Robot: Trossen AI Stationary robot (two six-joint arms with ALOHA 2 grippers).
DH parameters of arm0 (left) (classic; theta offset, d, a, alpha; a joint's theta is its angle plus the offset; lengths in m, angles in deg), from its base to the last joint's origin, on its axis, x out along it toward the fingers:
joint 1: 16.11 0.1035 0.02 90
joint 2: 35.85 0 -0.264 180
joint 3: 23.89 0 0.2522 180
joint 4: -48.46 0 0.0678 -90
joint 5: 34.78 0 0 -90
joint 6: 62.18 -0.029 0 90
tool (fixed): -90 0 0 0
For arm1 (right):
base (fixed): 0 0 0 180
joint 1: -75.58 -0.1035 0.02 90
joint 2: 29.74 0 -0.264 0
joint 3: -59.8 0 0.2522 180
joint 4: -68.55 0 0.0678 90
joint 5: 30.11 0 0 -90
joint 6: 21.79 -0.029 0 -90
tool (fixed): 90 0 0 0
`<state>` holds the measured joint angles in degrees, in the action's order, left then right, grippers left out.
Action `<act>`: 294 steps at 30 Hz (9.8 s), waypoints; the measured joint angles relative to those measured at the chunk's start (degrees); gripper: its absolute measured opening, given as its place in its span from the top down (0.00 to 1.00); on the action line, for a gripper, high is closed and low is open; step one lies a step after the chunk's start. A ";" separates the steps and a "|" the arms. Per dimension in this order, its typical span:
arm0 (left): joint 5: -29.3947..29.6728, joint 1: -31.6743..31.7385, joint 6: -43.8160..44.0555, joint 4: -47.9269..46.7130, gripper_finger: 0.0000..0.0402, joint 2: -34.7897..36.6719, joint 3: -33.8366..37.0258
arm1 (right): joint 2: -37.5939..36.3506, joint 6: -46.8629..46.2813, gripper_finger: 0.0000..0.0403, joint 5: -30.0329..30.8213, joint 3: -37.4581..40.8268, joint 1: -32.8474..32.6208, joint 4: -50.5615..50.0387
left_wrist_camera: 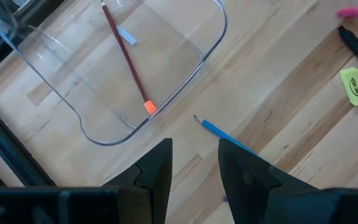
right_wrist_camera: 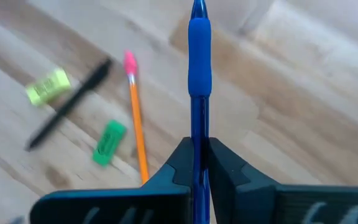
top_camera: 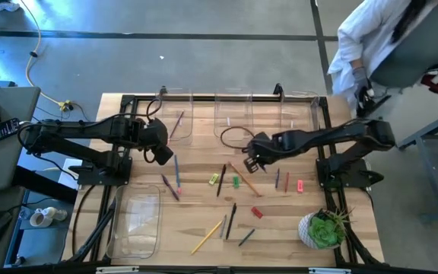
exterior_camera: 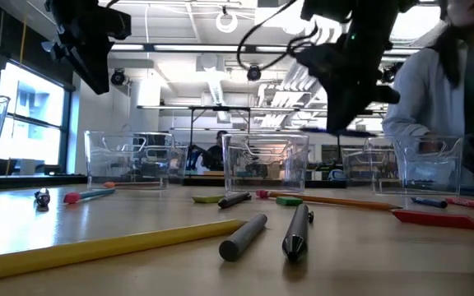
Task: Sort crayons/erasers/pens/pencils in bins
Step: Put the blue pen into the top right transparent bin, then put the yellow eraser into the top middle transparent bin
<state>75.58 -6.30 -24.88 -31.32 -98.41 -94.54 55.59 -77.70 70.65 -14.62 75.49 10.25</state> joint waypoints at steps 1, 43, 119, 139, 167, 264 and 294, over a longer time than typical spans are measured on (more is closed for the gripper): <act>0.01 0.00 -0.51 0.09 0.71 0.00 0.00 | -1.13 -0.29 0.98 0.90 0.00 0.23 -0.06; -1.86 -3.25 34.29 3.50 0.71 -8.71 -0.02 | -14.37 48.90 0.98 -4.02 1.22 50.79 -9.94; -5.33 -9.01 37.37 30.09 0.71 -26.82 -12.93 | -4.00 59.20 0.68 -7.56 1.16 56.68 -10.68; -1.70 -7.55 23.99 25.44 0.71 -26.77 -25.27 | -9.28 55.16 0.68 -7.75 1.16 56.55 -10.97; -6.49 -9.37 28.44 17.42 0.71 -45.76 -25.24 | -9.26 48.80 0.68 -7.76 1.14 50.12 -10.62; -15.29 -8.98 28.49 15.66 0.87 -53.68 -25.01 | -15.66 56.18 0.68 -7.99 1.14 49.80 -10.47; -5.25 -6.40 25.43 14.13 0.87 -38.23 -25.18 | -15.66 55.96 0.68 -8.00 1.14 49.80 -10.47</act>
<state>70.33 -12.71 0.55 -17.20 -136.64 -119.72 39.93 -21.74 62.66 -13.49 125.29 -0.22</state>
